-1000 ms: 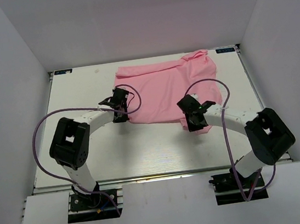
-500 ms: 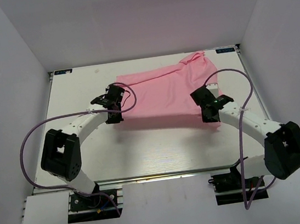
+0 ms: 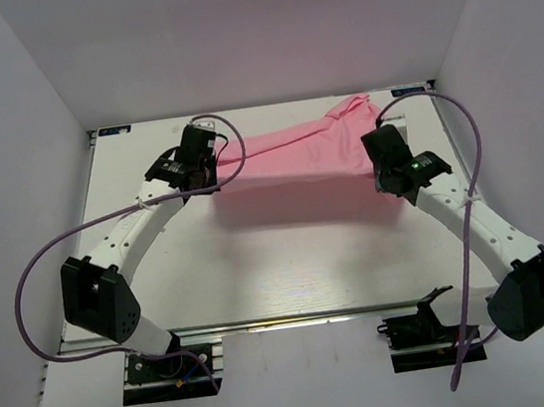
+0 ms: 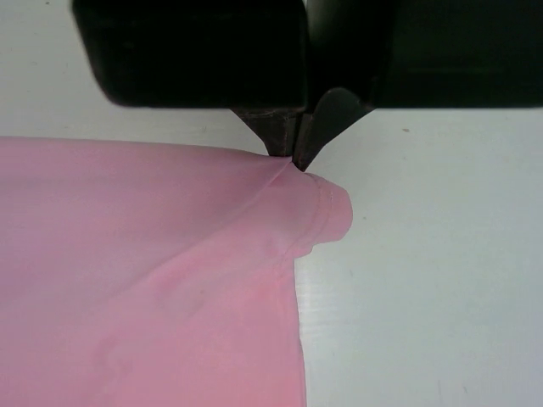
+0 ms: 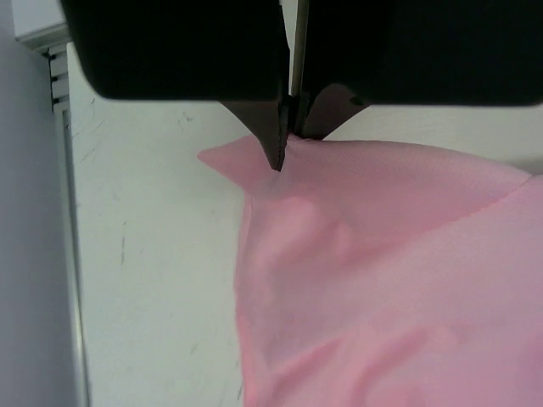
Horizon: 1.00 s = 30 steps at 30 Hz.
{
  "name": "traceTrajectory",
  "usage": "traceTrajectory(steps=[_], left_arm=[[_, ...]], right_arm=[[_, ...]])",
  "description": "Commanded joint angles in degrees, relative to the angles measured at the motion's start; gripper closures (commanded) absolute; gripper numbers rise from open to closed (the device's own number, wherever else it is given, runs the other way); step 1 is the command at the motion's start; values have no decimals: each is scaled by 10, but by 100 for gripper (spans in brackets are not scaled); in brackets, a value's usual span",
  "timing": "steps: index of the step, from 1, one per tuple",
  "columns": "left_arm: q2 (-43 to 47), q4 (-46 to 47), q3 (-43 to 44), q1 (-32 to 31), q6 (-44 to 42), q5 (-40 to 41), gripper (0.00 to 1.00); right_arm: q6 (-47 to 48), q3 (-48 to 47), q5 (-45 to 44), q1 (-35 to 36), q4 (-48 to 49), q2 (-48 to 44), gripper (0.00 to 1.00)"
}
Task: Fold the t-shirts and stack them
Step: Flatten out the tshirt
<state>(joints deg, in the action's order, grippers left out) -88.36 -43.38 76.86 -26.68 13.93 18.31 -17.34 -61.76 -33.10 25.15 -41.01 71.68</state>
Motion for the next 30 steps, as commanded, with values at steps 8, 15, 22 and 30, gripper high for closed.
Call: traceTrajectory(steps=[8,15,22,30], left_arm=[[121,101,123,0,-115,8,100],[176,127,230,0,-183,-20,100],[233,128,290,0,-222,-62,100],[306,134,302,7,-233,-173,100]], right_arm=[[191,-220,-10,-8,75,-74,100],[318,-344,99,-6,100,-119,100],[482,-445,266,-5,28,-152,100],[548,-472,420,-6,30,-226,100]])
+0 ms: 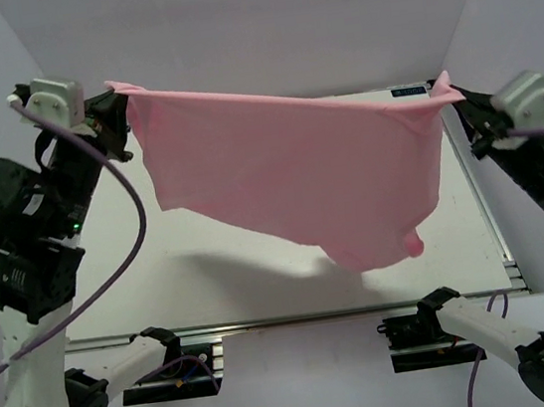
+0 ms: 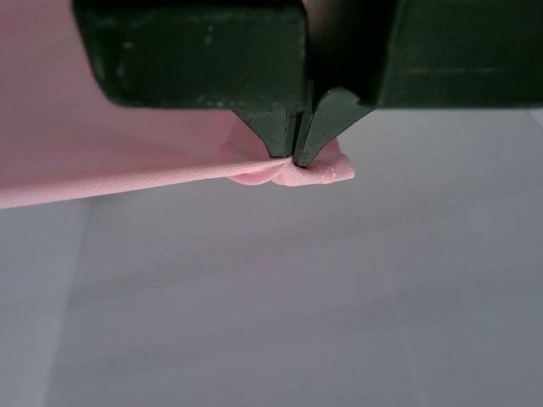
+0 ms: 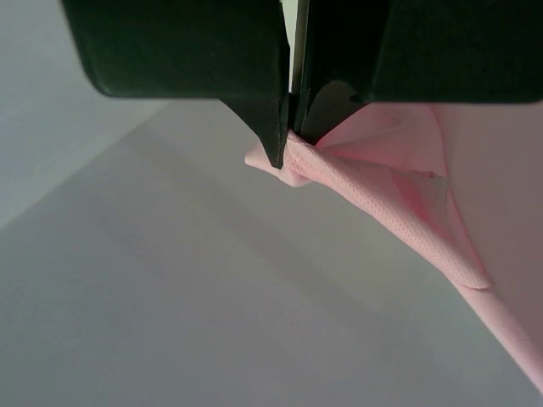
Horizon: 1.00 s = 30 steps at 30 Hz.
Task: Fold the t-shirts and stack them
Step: Flatten out the tshirt
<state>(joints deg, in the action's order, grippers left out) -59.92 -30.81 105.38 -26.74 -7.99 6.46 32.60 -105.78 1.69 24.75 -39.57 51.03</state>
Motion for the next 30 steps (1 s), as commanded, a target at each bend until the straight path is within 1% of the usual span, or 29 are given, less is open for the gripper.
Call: traceTrajectory(steps=[1,5,7,9,10,11,12,13,14,15,16,17,18,19,20,21,22,23,25,26,28,29,30], left_arm=[[27,8,17,7,-13,-67,100],[45,8,23,7,-7,-96,100],[59,8,23,7,-7,-96,100],[60,14,11,7,-2,-88,100],[60,14,11,7,-2,-81,100],[60,21,-4,7,16,-73,100],[53,21,-14,7,28,-52,100],[53,35,-45,7,38,-46,100],[45,42,-64,7,54,-41,100],[34,49,-84,7,64,-22,100],[28,49,-123,7,71,-9,100],[20,56,-142,7,85,20,100],[3,56,-161,7,92,39,100],[-5,56,-197,1,99,57,100],[-13,61,-214,1,117,84,100],[-21,67,-248,1,126,95,100],[-43,67,-262,8,137,102,100],[-57,67,-272,8,160,134,100],[-92,67,-285,8,178,183,100],[-135,61,-285,8,187,203,100],[-184,61,-285,8,202,247,100],[-235,61,-277,14,212,263,100],[-264,61,-261,14,219,274,100]], right_arm=[[49,-42,77,-2,13,-22,100],[60,-56,73,-2,19,-20,100],[60,-63,66,-2,22,-15,100],[52,-54,58,-2,47,-15,100],[46,-45,37,-1,65,-17,100],[45,-12,31,-1,71,-16,100],[45,2,14,-3,80,-20,100],[41,16,-5,-2,108,-17,100],[41,30,-14,-3,114,-14,100],[39,76,-39,-2,122,-5,100],[34,91,-52,-1,145,7,100],[30,137,-92,-2,152,14,100],[26,154,-111,-2,171,41,100],[17,196,-129,-3,193,50,100],[13,216,-173,-2,222,68,100],[12,258,-185,-3,242,105,100],[1,294,-194,-4,271,120,100],[-5,307,-216,-6,287,153,100],[-31,309,-219,-9,294,208,100],[-35,307,-222,-10,295,223,100],[-46,301,-228,-15,307,288,100],[-54,298,-236,-21,313,319,100],[-58,287,-242,-24,312,336,100]])
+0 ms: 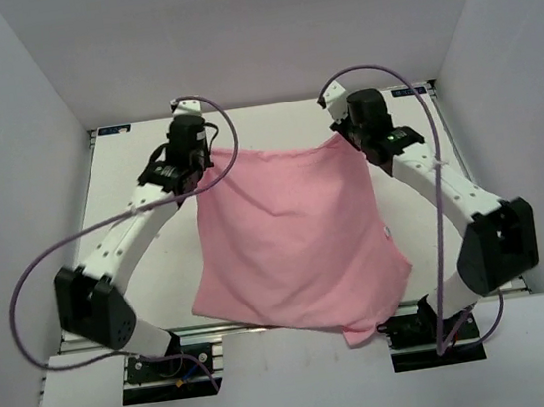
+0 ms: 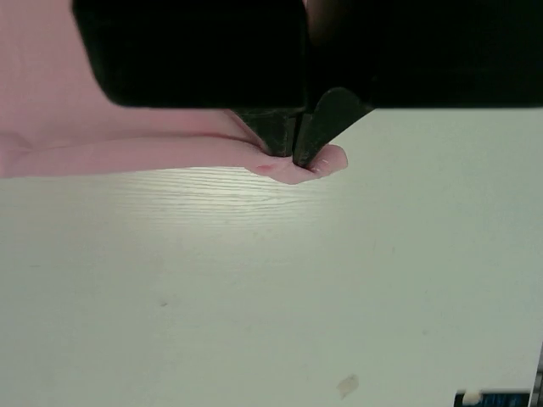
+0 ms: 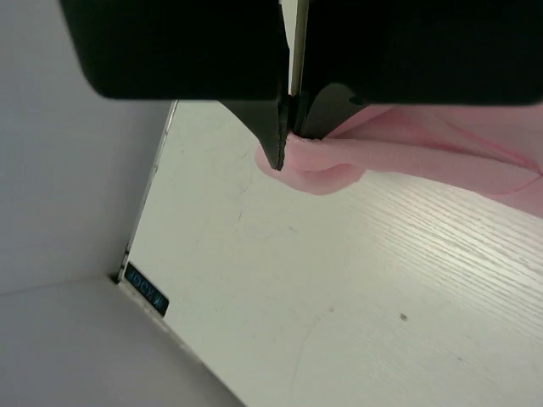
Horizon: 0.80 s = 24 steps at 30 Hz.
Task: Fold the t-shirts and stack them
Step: Flatten out the tshirt
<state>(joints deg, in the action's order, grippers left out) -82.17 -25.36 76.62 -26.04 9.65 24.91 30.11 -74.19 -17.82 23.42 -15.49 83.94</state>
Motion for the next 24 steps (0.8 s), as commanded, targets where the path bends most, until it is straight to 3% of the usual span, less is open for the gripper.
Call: traceTrajectory(steps=[1,9,13,14,15,16,17,19,21,24], left_arm=[[-68,7,37,14,42,98,100],[-317,39,211,66,6,66,100],[-442,18,337,91,-9,36,93],[-464,18,393,96,-9,30,89],[-505,11,419,107,-9,25,50],[-525,11,445,112,-9,25,18],[-541,11,496,112,-9,19,0],[-586,18,562,133,-9,11,0],[-599,18,593,144,-2,-11,0],[-567,35,571,158,7,-37,0]], right_arm=[[-38,-41,-52,-14,72,23,100],[-58,-161,-141,-40,64,241,100],[-56,-247,-185,-48,70,328,100],[-58,-275,-192,-50,75,370,88],[-54,-306,-195,-51,88,384,67],[-52,-322,-207,-54,105,410,50],[-52,-378,-212,-53,108,436,26],[-59,-420,-232,-55,109,478,11],[-63,-478,-232,-55,98,486,10],[-80,-461,-220,-54,89,453,10]])
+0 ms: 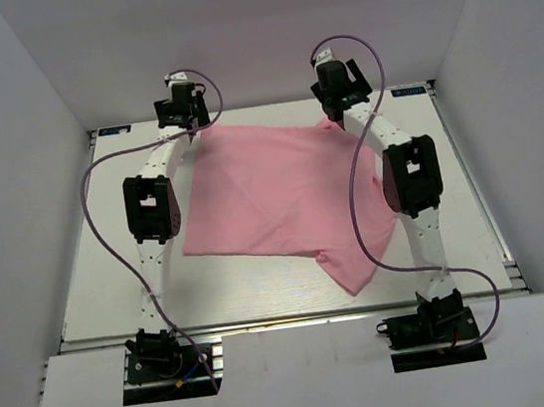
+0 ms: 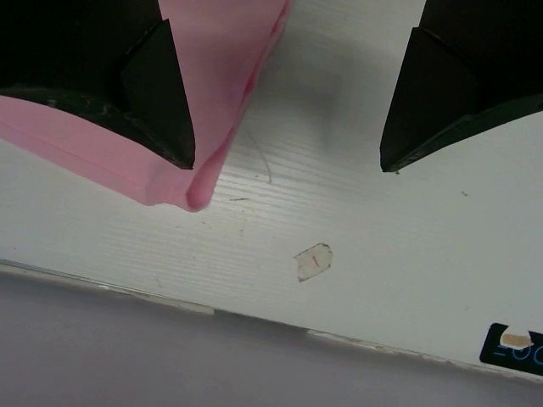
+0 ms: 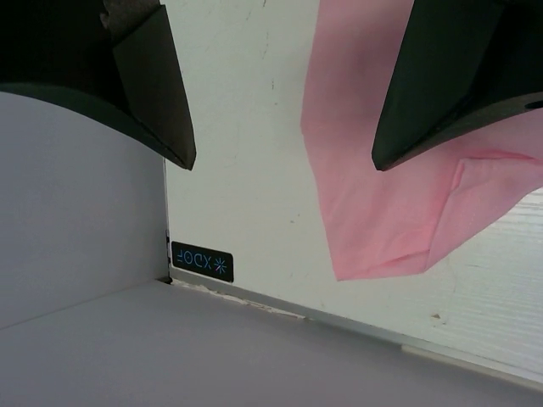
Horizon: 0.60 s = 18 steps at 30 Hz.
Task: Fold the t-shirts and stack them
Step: Flatten out the tshirt
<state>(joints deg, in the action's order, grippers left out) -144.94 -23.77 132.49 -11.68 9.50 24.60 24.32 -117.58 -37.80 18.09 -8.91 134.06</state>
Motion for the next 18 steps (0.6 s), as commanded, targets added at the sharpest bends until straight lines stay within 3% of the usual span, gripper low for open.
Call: traceTrajectory(steps=[1,4,9,16,18], left_arm=[[77,29,-32,15,9,-43,0],[135,56,-95,20,1,-92,0],[194,12,-155,15,-14,-201,0],[317,56,-387,3,15,-355,0],[338,61,-429,3,24,-367,0]], right_arm=[[-39,-2,-11,-2,13,-73,10],[-78,64,44,-4,-20,-136,10],[-197,166,142,-6,-126,-222,10],[-327,361,224,-15,-168,-366,10],[-347,385,233,-18,-179,-404,10]])
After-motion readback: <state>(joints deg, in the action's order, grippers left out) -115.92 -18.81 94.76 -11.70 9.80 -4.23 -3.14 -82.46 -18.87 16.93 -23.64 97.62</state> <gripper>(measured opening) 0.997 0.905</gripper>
